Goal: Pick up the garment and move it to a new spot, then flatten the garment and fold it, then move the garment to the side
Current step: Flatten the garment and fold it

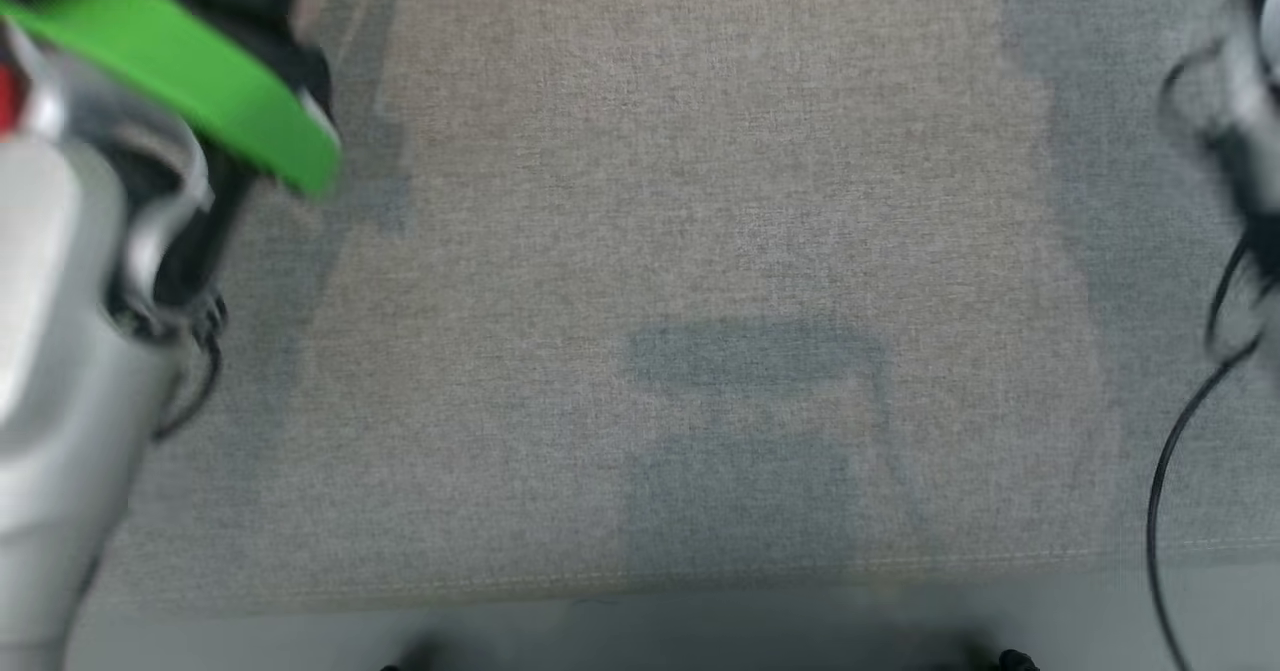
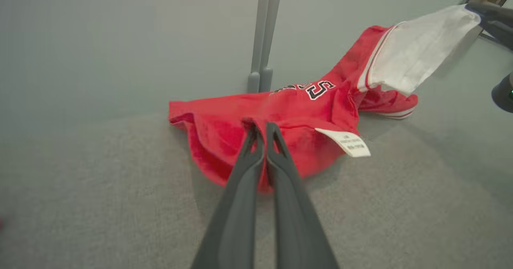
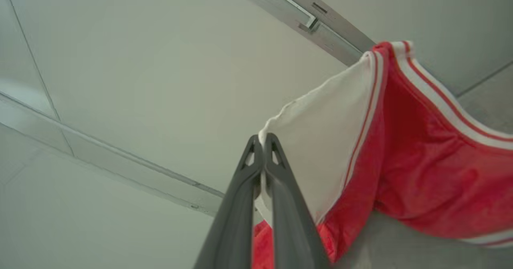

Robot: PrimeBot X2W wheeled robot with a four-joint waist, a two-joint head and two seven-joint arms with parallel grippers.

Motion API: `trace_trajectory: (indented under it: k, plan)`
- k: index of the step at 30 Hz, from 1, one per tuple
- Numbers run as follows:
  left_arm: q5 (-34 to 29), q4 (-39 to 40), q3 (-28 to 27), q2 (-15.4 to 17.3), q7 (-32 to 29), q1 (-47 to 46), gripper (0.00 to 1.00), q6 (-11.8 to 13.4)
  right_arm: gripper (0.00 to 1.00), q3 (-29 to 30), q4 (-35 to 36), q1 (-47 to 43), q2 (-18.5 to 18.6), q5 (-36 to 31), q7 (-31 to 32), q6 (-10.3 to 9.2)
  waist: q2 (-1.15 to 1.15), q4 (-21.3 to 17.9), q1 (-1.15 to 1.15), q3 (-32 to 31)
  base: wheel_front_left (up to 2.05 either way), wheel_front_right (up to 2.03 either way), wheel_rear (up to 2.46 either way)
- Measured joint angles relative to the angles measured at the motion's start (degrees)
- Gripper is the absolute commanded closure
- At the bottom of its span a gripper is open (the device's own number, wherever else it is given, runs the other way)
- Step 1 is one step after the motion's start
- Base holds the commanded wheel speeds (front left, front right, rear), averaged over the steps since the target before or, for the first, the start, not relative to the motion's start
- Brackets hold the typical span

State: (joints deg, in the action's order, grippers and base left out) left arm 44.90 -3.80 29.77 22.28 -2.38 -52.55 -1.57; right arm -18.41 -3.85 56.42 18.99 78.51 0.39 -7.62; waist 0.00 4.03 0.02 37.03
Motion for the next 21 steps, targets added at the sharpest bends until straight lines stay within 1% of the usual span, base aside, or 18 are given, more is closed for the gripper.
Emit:
trace_trajectory:
  k: [1, 3, 6, 8, 9, 11, 13, 16, 17, 21]
  plan:
    - [-0.2, -1.4, 0.9, 0.1, 1.0, 2.7, 1.00, -0.9, 1.00, -0.5, -0.4, -3.8, -0.5, 0.8, 0.2, 0.04, 0.00, -0.3, 0.00, 0.3, 0.00, 0.00, 0.00]
    - [0.1, -4.2, 1.0, -1.1, 4.2, 7.2, 1.00, -1.2, 1.00, -0.7, -1.3, -11.0, -0.8, 2.0, 0.1, 1.07, 0.00, -0.7, 0.00, 0.4, 0.00, 0.00, 0.00]
    - [0.9, -6.6, 0.7, -2.3, 7.7, 10.4, 1.00, -2.1, 1.00, 0.2, -2.1, -18.4, -0.8, 3.3, -0.9, 2.33, 0.00, -1.1, -0.01, -0.5, 0.00, 0.00, 0.00]
    - [0.9, -7.3, 0.3, -2.2, 9.2, 11.1, 1.00, -2.5, 1.00, 0.3, -1.7, -20.5, -0.4, 3.4, -0.9, 3.15, 0.00, -1.3, -0.01, -1.6, 0.00, 0.00, 0.00]
    - [0.9, -7.7, 0.0, -1.9, 9.8, 11.4, 1.00, -2.5, 1.00, 0.4, -1.5, -21.5, -0.4, 3.8, -0.9, 3.20, 0.00, -1.5, -0.01, -2.3, 0.00, 0.00, 0.00]
    - [1.1, -8.0, -0.4, -1.2, 10.9, 12.4, 1.00, -3.0, 1.00, -0.3, -0.9, -24.1, 0.3, 3.9, -0.8, 4.11, 0.00, -1.7, -0.02, -3.9, 0.00, 0.00, 0.00]
    - [1.4, -8.3, -0.5, -0.5, 11.6, 14.2, 1.00, -3.1, 1.00, -0.4, -0.1, -26.8, 0.6, 4.4, -0.8, 4.57, 0.00, -2.0, -0.02, -5.4, 0.00, 0.00, 0.00]
    - [2.6, -8.5, -0.1, 0.1, 11.6, 17.6, 1.00, -3.5, 1.00, -0.5, 1.6, -30.2, 1.1, 5.2, -0.6, 5.57, 0.00, -2.4, -0.02, -7.8, 0.00, 0.00, 0.00]
    - [3.1, -8.4, 0.1, 0.2, 11.6, 18.6, 1.00, -3.7, 1.00, -0.5, 2.3, -31.3, 1.4, 5.5, -0.5, 5.63, 0.00, -2.6, -0.02, -8.7, 0.00, 0.00, 0.00]
    - [5.1, -7.4, 0.9, 0.4, 11.5, 22.2, 1.00, -4.1, 1.00, 0.9, 5.6, -36.2, 3.5, 6.9, -0.3, 7.10, 0.00, -3.1, -0.02, -11.9, 0.00, 0.00, 0.00]
